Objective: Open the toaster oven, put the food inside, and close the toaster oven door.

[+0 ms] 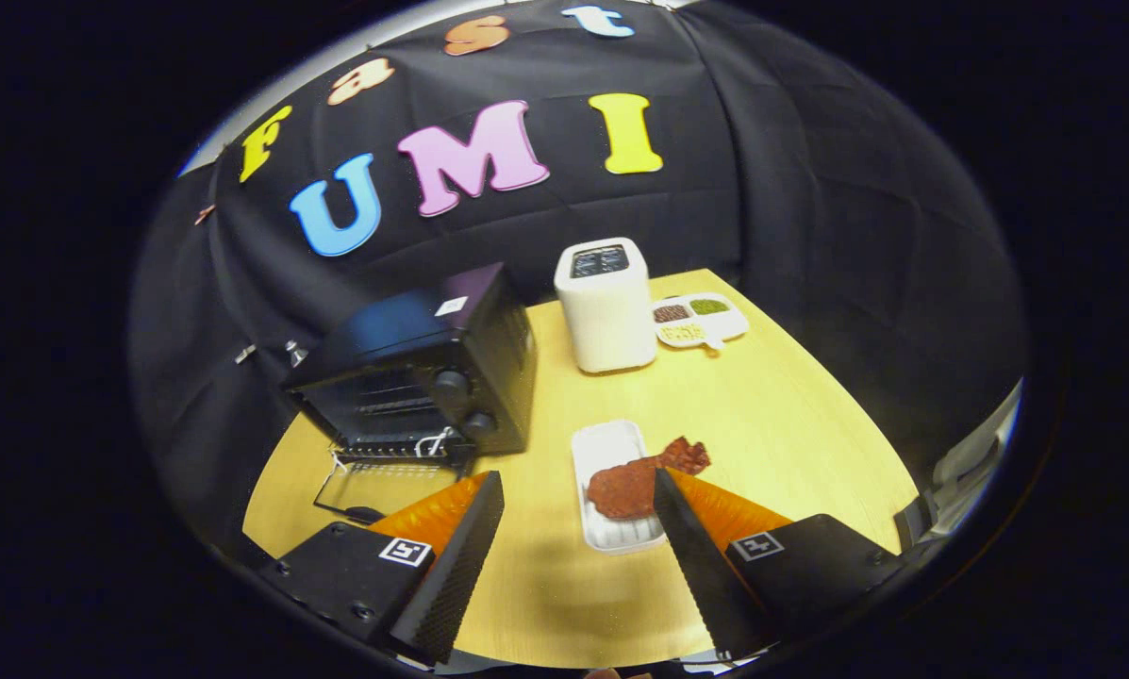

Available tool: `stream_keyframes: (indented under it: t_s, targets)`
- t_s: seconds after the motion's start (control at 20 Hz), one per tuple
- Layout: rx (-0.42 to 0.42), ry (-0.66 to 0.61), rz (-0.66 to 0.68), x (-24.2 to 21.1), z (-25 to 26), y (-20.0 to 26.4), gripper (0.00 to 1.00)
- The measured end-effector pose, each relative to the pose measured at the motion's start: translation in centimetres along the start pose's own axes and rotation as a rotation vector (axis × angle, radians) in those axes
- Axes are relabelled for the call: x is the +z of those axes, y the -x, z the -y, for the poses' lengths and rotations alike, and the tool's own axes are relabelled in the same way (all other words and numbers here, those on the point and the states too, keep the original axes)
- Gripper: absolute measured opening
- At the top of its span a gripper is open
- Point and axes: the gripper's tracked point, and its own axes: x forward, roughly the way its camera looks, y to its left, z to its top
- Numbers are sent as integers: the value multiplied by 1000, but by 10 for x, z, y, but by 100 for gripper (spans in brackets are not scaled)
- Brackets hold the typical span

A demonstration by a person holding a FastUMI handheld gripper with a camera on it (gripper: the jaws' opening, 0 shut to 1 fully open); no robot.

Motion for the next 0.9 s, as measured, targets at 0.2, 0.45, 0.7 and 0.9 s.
stream_keyframes:
  t_s: [0.2, 0.45, 0.7, 0.9]
  targets:
    - [-40, -66, -38, -12, 39, -27, 99]
    - [75, -183, -112, -26, 45, -66, 91]
    - [105, -254, -165, -35, 54, -94, 60]
    - [138, -323, -136, -19, 52, -92, 18]
